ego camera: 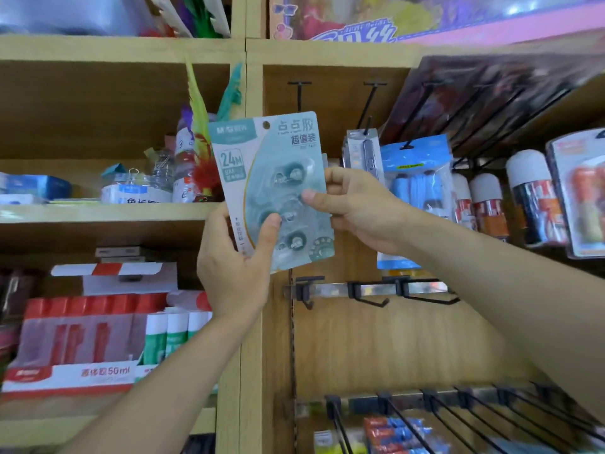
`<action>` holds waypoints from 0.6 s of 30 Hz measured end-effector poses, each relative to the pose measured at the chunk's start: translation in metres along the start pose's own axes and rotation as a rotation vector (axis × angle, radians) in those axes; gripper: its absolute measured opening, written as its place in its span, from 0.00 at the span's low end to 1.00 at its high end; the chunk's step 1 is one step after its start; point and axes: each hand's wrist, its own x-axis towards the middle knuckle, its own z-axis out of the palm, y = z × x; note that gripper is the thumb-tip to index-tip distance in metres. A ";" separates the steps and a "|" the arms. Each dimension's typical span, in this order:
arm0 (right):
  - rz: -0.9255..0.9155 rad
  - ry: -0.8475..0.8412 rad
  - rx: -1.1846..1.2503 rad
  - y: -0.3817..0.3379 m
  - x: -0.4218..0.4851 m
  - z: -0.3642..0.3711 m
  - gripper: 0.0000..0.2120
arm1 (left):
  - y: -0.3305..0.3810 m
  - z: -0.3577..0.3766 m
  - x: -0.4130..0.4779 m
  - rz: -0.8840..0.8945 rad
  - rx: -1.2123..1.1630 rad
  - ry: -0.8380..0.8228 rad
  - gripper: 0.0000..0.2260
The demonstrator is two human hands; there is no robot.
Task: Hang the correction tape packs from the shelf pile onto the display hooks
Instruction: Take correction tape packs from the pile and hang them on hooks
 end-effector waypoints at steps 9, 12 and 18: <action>-0.013 0.462 0.100 0.006 0.022 -0.032 0.11 | -0.017 -0.014 0.004 0.357 0.569 -0.198 0.23; -0.006 0.558 -0.027 0.009 0.034 -0.040 0.10 | -0.021 -0.014 0.002 0.336 0.648 -0.213 0.27; -0.046 0.553 -0.155 0.011 0.056 -0.038 0.10 | -0.020 -0.015 -0.001 0.324 0.667 -0.220 0.27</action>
